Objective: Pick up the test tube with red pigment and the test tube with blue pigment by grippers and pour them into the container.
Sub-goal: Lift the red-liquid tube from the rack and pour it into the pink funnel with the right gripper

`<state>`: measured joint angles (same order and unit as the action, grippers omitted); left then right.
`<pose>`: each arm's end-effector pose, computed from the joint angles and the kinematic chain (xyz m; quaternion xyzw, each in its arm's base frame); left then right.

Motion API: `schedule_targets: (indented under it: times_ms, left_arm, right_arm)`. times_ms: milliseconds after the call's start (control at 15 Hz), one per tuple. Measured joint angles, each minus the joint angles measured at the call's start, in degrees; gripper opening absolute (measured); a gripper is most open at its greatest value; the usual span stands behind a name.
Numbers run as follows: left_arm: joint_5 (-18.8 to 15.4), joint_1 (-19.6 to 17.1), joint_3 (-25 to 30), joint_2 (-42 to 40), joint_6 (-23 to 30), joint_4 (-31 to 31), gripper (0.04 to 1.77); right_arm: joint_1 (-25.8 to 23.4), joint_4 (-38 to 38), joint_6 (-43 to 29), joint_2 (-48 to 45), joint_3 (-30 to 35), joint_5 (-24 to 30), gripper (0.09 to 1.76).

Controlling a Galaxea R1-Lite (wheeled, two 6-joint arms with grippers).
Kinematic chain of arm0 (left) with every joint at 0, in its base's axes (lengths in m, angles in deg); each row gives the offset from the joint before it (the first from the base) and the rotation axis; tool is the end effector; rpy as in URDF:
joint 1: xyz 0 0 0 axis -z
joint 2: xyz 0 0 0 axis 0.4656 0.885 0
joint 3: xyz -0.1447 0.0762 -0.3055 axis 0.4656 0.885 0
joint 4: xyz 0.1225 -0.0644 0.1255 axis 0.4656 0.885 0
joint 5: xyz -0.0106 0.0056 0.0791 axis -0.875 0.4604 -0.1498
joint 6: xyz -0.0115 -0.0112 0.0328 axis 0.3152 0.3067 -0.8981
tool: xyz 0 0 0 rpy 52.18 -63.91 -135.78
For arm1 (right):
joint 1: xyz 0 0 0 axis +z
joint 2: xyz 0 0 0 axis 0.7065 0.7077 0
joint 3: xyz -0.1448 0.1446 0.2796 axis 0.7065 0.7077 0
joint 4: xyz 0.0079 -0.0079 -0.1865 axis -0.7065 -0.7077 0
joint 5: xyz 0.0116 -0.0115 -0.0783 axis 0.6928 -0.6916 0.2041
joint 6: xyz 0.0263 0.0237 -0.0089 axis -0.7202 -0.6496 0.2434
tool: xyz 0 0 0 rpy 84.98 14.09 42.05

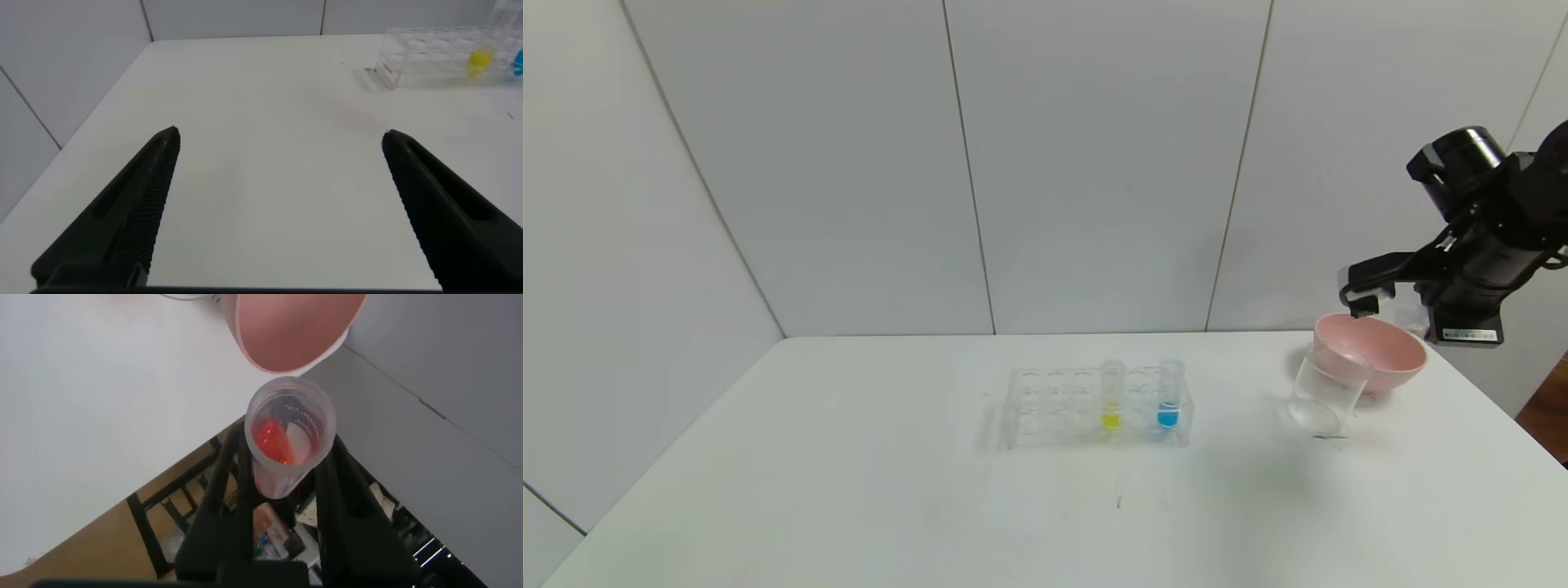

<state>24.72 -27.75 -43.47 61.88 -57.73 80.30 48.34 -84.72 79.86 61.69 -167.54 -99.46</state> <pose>-0.0590 0.0001 0.0754 -0.0001 0.0008 0.0000 1.0000 0.3873 0.0082 0.2793 -0.6032 0.4665 0.1497 0.6294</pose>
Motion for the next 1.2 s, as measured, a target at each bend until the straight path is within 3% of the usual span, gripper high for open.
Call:
schedule_targets:
  times_ms: [1200]
  left_arm:
    - [0.0, 0.0, 0.0, 0.0, 0.0, 0.0, 1.76]
  right_arm:
    - [4.2, 0.1, 4.4, 6.1, -3.2, -11.8, 0.5]
